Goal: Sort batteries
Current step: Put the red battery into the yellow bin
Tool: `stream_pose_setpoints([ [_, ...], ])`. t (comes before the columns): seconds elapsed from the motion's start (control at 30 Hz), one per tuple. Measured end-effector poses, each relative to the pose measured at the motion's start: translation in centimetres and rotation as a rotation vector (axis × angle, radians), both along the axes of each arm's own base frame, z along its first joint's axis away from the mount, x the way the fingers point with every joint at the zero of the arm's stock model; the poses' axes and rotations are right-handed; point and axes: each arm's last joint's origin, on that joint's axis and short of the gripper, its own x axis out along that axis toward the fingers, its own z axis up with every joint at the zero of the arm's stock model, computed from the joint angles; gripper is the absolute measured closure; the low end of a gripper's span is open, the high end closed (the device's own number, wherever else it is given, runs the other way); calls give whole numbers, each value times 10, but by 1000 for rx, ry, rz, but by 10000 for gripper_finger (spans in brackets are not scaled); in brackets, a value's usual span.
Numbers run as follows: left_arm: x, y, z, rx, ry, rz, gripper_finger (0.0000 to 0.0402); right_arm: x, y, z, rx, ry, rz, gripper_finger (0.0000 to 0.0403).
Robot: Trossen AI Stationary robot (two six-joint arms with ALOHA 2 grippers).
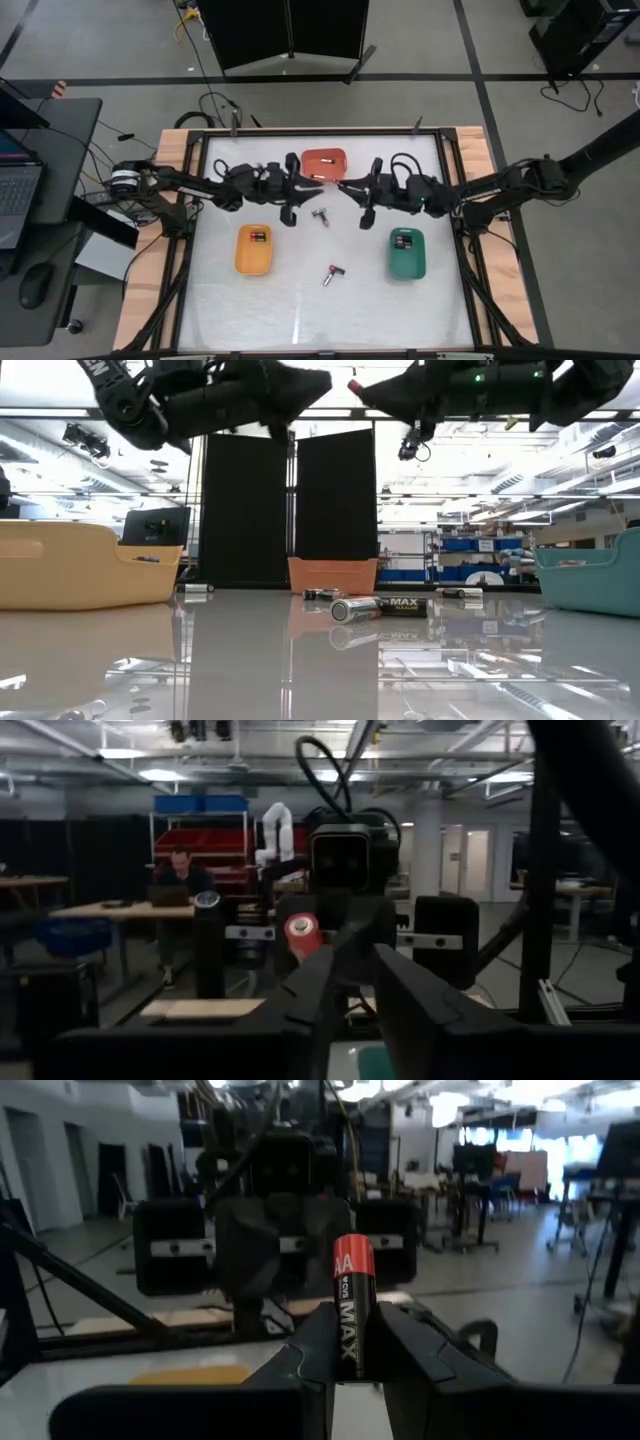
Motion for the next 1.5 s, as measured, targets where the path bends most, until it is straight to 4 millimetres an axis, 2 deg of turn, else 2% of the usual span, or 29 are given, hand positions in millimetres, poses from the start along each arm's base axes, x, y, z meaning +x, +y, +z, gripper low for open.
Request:
stream_pose_setpoints([
  [0.27, 29, -1, 6, 39, -22, -21, 243, 0, 8, 4, -50, -29, 22, 341],
  [0.5, 41, -1, 11, 40, -55, -78, 230, 0, 9, 4, -65, -30, 25, 341],
  [0.73, 52, -1, 14, 54, -67, -112, 253, 0, 10, 5, -72, -34, 28, 341],
  [1.03, 59, -1, 15, 76, -77, -148, 347, 0, 12, 5, -91, -33, 39, 341],
  [1.17, 59, -1, 15, 86, -76, -169, 349, 0, 12, 5, -91, -33, 41, 341],
  [1.3, 57, 1, 16, 117, -65, -189, 349, 0, 12, 4, -87, -26, 41, 305],
  [1.5, 46, 9, 32, 144, -16, -212, 349, -1, 9, 5, -76, -29, -8, 236],
])
